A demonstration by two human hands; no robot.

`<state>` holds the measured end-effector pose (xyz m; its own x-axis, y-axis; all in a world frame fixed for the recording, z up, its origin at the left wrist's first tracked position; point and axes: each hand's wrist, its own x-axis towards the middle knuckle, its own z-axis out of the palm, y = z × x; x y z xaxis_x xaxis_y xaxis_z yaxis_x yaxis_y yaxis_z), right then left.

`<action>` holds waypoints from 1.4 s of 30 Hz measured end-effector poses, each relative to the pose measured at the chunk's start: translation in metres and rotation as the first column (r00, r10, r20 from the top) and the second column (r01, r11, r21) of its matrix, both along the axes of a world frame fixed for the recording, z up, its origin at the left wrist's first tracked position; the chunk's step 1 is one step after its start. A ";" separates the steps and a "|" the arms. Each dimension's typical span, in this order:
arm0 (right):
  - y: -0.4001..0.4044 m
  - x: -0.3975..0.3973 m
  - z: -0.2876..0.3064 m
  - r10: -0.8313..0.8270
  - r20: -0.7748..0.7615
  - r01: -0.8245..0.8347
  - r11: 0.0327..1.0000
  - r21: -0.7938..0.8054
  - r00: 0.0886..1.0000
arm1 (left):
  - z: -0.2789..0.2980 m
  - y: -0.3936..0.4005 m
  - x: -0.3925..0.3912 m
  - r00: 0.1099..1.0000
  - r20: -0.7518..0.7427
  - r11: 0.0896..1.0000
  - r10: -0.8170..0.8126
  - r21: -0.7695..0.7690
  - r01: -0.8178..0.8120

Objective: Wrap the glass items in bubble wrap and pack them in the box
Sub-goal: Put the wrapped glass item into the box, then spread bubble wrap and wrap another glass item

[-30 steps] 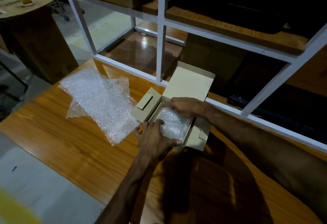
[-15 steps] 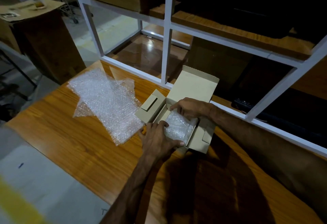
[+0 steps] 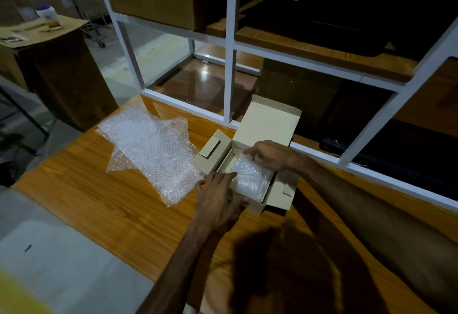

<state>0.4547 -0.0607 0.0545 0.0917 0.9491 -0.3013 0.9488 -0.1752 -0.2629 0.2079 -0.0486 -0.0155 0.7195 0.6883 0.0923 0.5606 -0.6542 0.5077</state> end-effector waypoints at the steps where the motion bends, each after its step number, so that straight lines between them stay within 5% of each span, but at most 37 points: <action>1: -0.005 -0.003 0.004 -0.043 -0.036 0.045 0.998 0.050 0.998 | 0.000 0.000 -0.005 0.997 0.069 1.000 0.024 0.014 -0.025; 5: -0.034 -0.041 0.020 -0.213 -0.318 0.298 0.922 0.246 0.924 | -0.008 0.001 -0.043 0.957 0.240 0.984 0.162 0.033 -0.175; 11: -0.071 -0.143 -0.009 -0.267 -0.634 0.542 0.790 0.286 0.726 | -0.047 0.031 -0.118 0.953 0.084 0.956 0.290 0.026 -0.293; 19: -0.056 -0.222 -0.048 -0.217 -0.619 0.509 0.790 0.343 0.754 | -0.048 0.093 -0.142 0.951 -0.126 0.957 0.281 0.104 -0.269; 26: -0.042 -0.240 -0.055 -0.340 -0.659 0.602 0.769 0.216 0.671 | -0.043 0.108 -0.141 0.990 -0.006 0.983 0.144 0.114 -0.142; 32: -0.014 -0.248 -0.057 -0.457 -0.687 0.719 0.681 0.138 0.565 | -0.035 0.109 -0.144 0.949 0.313 0.998 0.045 -0.050 -0.031; 37: 0.017 -0.263 -0.049 -0.472 -0.745 0.775 0.625 0.094 0.471 | -0.033 0.107 -0.154 0.945 0.325 0.997 0.031 0.056 -0.052; 42: 0.049 -0.269 -0.038 -0.539 -0.818 0.833 0.533 -0.147 0.200 | -0.026 0.094 -0.166 0.927 0.371 0.983 -0.054 0.182 -0.016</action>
